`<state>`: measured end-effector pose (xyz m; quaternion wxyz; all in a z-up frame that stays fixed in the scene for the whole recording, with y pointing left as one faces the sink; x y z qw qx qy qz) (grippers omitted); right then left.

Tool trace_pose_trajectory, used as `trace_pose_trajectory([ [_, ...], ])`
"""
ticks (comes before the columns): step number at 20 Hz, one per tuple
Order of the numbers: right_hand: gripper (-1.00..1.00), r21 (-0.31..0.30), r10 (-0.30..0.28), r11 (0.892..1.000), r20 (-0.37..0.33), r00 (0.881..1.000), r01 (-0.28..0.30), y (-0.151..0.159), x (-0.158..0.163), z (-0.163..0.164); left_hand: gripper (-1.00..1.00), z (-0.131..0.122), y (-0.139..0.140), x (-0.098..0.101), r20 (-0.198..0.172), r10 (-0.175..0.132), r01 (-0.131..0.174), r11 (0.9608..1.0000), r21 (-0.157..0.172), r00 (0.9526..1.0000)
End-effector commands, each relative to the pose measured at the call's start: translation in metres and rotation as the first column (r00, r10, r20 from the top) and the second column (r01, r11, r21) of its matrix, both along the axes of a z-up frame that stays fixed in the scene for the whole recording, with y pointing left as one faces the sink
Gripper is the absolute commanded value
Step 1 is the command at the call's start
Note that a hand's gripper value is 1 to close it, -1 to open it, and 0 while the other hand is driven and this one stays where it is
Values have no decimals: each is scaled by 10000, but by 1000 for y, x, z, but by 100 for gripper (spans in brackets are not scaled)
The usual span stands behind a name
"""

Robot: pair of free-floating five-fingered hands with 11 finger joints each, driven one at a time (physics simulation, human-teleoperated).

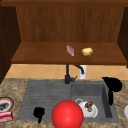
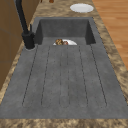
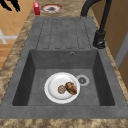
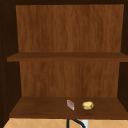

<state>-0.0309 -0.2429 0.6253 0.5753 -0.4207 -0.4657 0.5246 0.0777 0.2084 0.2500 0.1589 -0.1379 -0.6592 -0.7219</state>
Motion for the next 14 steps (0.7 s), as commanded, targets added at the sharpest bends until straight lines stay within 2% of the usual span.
trace_pose_trajectory([
  [1,-100,-513,12,9987,456,9990,11,13,-16,-23,0,0,0,0,0,0,0,10000,0,10000],
  [7,-100,-362,-3,9993,250,9997,12,19,-5,-52,0,0,0,0,0,0,0,10000,0,10000],
  [14,-100,-406,-8,9992,-243,9997,-2,30,37,-111,0,0,0,0,0,0,0,10000,0,10000],
])
